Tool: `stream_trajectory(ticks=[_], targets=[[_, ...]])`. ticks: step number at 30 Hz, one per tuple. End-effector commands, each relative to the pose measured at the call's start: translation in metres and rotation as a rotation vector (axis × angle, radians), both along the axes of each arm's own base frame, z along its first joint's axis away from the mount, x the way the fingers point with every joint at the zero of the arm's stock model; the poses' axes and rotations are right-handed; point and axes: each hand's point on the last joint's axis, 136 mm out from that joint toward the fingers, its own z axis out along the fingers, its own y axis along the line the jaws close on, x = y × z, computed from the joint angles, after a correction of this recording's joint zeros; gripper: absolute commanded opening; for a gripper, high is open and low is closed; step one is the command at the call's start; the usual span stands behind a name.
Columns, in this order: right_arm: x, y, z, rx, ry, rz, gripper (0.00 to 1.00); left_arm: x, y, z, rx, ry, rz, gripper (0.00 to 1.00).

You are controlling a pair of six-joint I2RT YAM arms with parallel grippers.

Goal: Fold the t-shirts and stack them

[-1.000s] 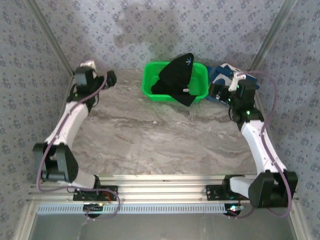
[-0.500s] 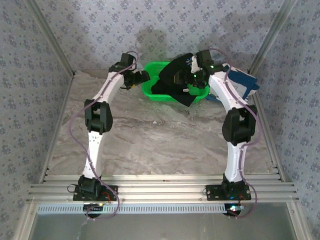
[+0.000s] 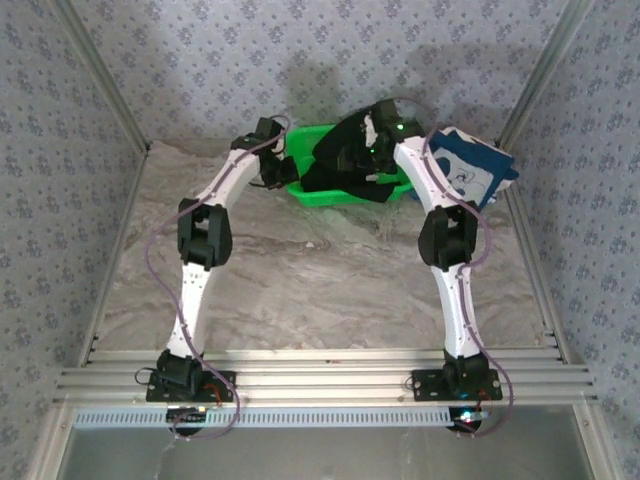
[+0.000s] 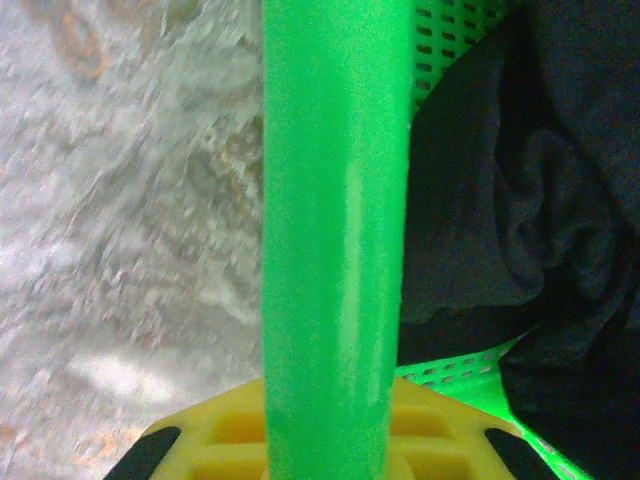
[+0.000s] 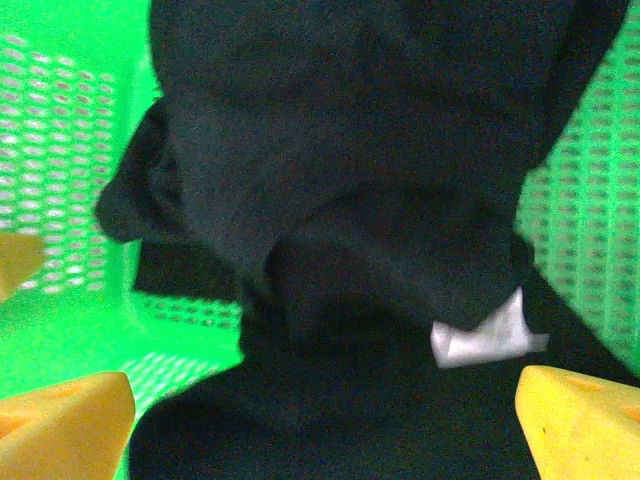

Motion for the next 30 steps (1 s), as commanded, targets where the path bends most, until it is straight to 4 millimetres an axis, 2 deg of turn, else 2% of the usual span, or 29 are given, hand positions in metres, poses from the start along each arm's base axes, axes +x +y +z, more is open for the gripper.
stream_trajectory(ticks=[1,3,5,7,8,9,10,11,12,13,14,15,17,19,20,21,22,23,26,28,30], targets=[[-0.010,-0.004,-0.037,-0.134,0.068,0.028,1.00,-0.036,0.004,0.032,-0.012,0.018,-0.006,0.00],[-0.009,-0.001,-0.046,-0.160,0.068,0.036,1.00,-0.049,0.005,0.042,-0.020,-0.005,-0.007,0.00],[-0.004,0.008,-0.051,-0.150,0.043,0.063,1.00,-0.069,0.005,0.041,-0.025,0.015,-0.004,0.00],[-0.009,0.015,-0.066,-0.152,0.078,0.069,1.00,-0.083,0.008,0.041,-0.047,0.025,0.025,0.00],[-0.016,0.021,-0.076,-0.136,0.115,0.073,0.97,-0.088,0.008,0.045,-0.070,0.006,0.044,0.00],[-0.020,0.025,-0.083,-0.120,0.144,0.074,0.89,-0.093,0.011,0.048,-0.084,-0.003,0.061,0.00],[-0.023,0.031,-0.086,-0.091,0.163,0.071,0.74,-0.099,0.015,0.049,-0.082,-0.006,0.078,0.00],[-0.023,0.035,-0.081,-0.067,0.161,0.056,0.48,-0.106,0.020,0.049,-0.071,-0.003,0.092,0.00],[-0.021,0.038,-0.068,-0.051,0.140,0.050,0.28,-0.111,0.027,0.047,-0.055,0.003,0.108,0.00],[-0.013,0.039,-0.041,-0.020,0.078,0.019,0.12,-0.116,0.036,0.046,-0.045,0.012,0.140,0.00],[-0.004,0.044,-0.005,0.049,-0.001,-0.020,0.01,-0.121,0.047,0.042,-0.045,0.028,0.178,0.00],[0.004,0.050,0.034,0.136,-0.078,-0.049,0.00,-0.124,0.058,0.038,-0.042,0.040,0.220,0.00],[0.010,0.068,0.141,0.364,-0.288,-0.038,0.00,-0.129,0.091,0.033,-0.014,0.054,0.327,0.00],[-0.006,0.085,0.236,0.562,-0.452,0.033,0.00,-0.131,0.128,0.034,0.005,0.053,0.447,0.00],[-0.018,0.088,0.277,0.638,-0.508,0.055,0.00,-0.131,0.150,0.035,0.000,0.051,0.523,0.00],[-0.029,0.089,0.303,0.691,-0.534,0.071,0.00,-0.132,0.171,0.035,-0.005,0.052,0.597,0.00],[-0.042,0.089,0.328,0.742,-0.548,0.089,0.00,-0.133,0.194,0.037,-0.015,0.047,0.681,0.00],[-0.053,0.088,0.344,0.775,-0.549,0.103,0.00,-0.134,0.216,0.041,-0.025,0.032,0.758,0.00],[-0.081,0.080,0.370,0.813,-0.538,0.132,0.00,-0.142,0.274,0.054,-0.017,-0.015,0.970,0.00],[-0.101,0.076,0.382,0.818,-0.539,0.161,0.00,-0.145,0.300,0.061,-0.018,-0.038,1.066,0.00],[-0.120,0.071,0.391,0.820,-0.543,0.188,0.00,-0.146,0.316,0.065,0.005,-0.044,1.129,0.00]])
